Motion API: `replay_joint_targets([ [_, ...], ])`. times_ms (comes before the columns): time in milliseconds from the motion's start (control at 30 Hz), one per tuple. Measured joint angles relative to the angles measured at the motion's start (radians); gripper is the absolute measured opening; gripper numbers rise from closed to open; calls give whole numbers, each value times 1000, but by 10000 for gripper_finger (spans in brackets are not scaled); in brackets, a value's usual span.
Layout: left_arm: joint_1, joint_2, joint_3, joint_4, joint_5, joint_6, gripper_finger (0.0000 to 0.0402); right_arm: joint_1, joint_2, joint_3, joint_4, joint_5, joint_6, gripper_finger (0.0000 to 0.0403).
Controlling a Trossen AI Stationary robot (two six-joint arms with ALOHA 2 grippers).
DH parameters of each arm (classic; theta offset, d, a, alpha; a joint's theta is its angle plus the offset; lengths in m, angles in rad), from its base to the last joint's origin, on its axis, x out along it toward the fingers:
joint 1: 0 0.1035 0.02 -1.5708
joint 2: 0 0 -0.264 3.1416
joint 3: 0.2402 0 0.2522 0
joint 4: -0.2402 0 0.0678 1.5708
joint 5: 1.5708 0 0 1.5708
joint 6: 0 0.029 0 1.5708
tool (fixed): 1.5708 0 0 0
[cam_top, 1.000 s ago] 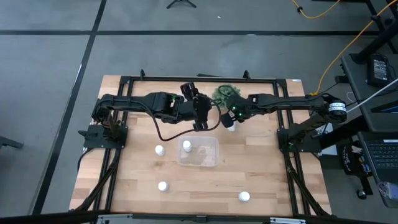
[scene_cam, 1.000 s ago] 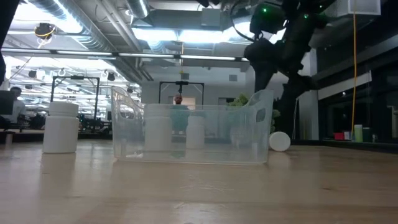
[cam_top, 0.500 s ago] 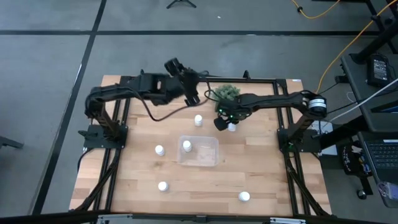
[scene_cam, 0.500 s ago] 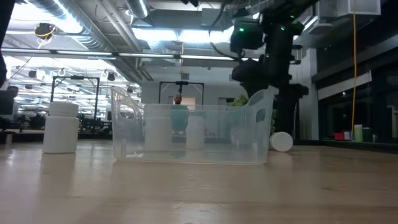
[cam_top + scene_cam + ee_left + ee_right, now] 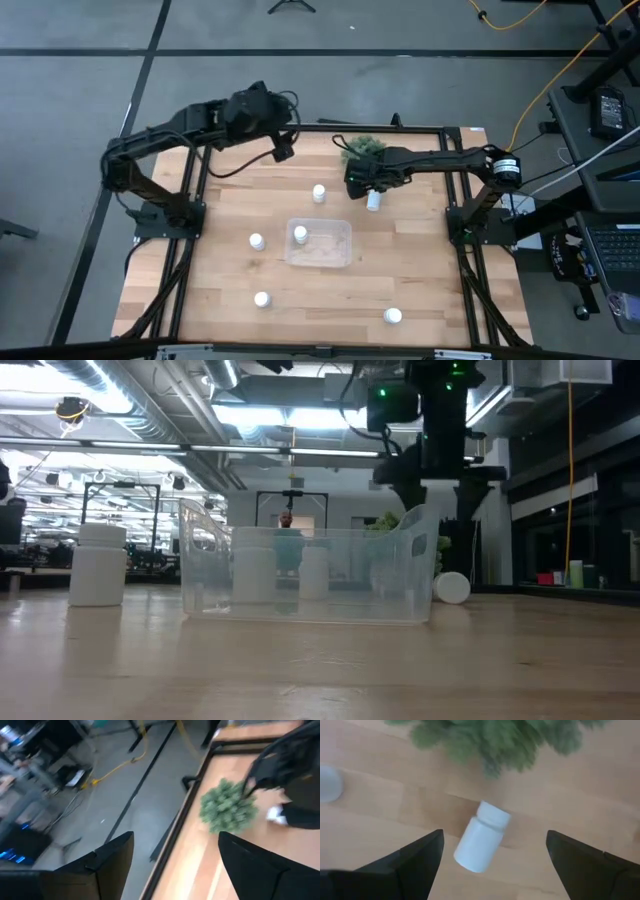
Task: Pick and place pill bottles into a basket
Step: Put the white medicine bottle into the transparent bin
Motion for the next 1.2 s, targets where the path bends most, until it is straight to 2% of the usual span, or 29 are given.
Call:
replay_joint_targets([
  [267,7,-93,-120,71,21,34,284,0,0,-95,154,-80,64,351],
  [1067,4,-98,-123,65,57,23,284,6,-2,-257,303,-172,122,350],
  [1200,4,-98,-123,65,57,14,284,6,-2,-263,305,-172,121,327],
])
